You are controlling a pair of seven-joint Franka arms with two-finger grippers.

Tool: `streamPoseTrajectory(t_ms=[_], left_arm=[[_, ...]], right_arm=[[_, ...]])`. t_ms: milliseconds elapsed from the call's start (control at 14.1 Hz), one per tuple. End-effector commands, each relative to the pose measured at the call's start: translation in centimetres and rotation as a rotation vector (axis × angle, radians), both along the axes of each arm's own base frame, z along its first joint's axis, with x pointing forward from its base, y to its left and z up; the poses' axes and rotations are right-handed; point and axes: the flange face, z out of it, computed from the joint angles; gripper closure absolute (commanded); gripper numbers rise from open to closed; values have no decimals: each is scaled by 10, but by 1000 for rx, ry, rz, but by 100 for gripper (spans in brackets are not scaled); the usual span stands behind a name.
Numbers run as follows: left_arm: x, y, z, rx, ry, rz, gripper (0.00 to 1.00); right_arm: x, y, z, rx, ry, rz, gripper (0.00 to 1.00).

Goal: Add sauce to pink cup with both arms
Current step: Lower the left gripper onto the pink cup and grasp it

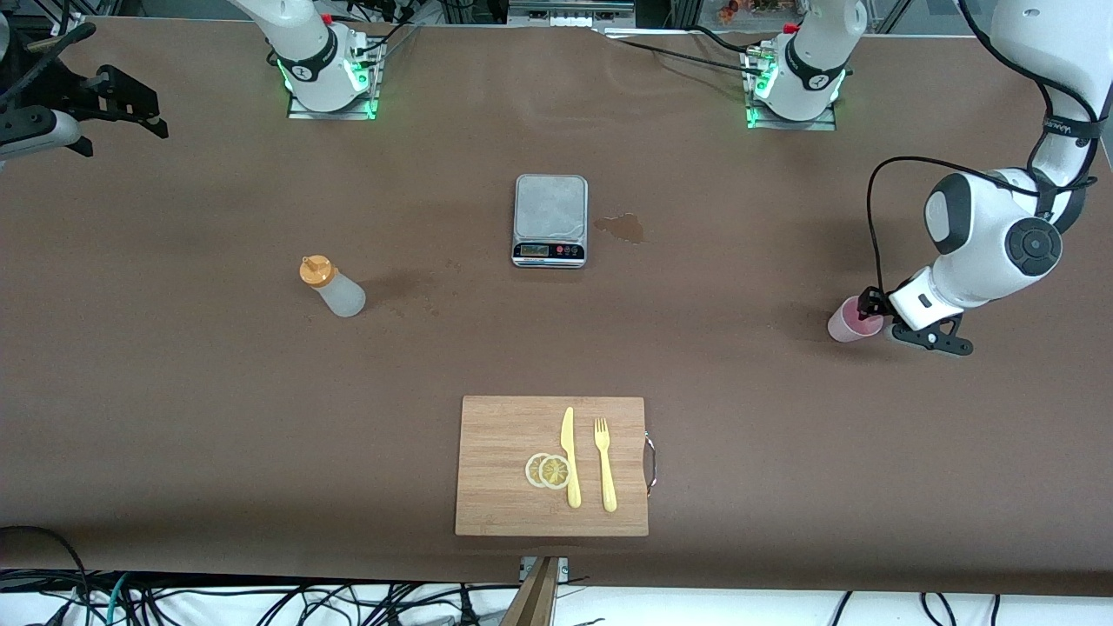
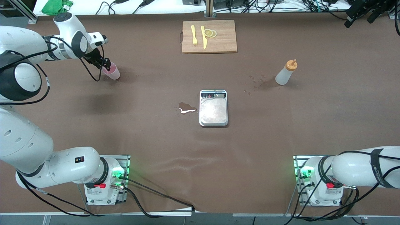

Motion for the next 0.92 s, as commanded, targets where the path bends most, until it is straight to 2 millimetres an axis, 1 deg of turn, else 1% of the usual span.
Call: streamPoseTrajectory(t_ms=[0, 71, 142, 285, 356, 427, 569, 640, 711, 854], left_arm=[[-1, 3, 5, -1, -14, -6, 82], [0, 2, 4, -1, -13, -7, 98], [-1, 2, 4, -1, -11, -6, 100], [1, 1, 6, -1, -16, -2, 100], [6, 0, 15, -1, -10, 3, 100], [10, -10, 25, -22, 25, 26, 100], [19, -58, 63, -74, 88, 70, 100], [18, -89, 82, -72, 106, 95, 100], [14, -122, 95, -66, 122, 131, 100], [-1, -177, 112, -43, 155, 230, 100]], right_arm=[[-3, 13, -3, -10, -13, 23, 0], [-2, 14, -5, -10, -14, 25, 0], [-3, 15, -6, -10, -11, 27, 0], [-4, 18, -6, -11, -9, 37, 0], [-4, 22, -6, -12, -9, 45, 0], [-5, 25, -4, -12, -11, 51, 0], [-6, 25, -2, -9, -14, 63, 0], [-7, 25, -2, 3, -12, 110, 0], [-8, 25, -2, 16, -11, 172, 0], [-6, 25, -4, 47, -16, 288, 0]])
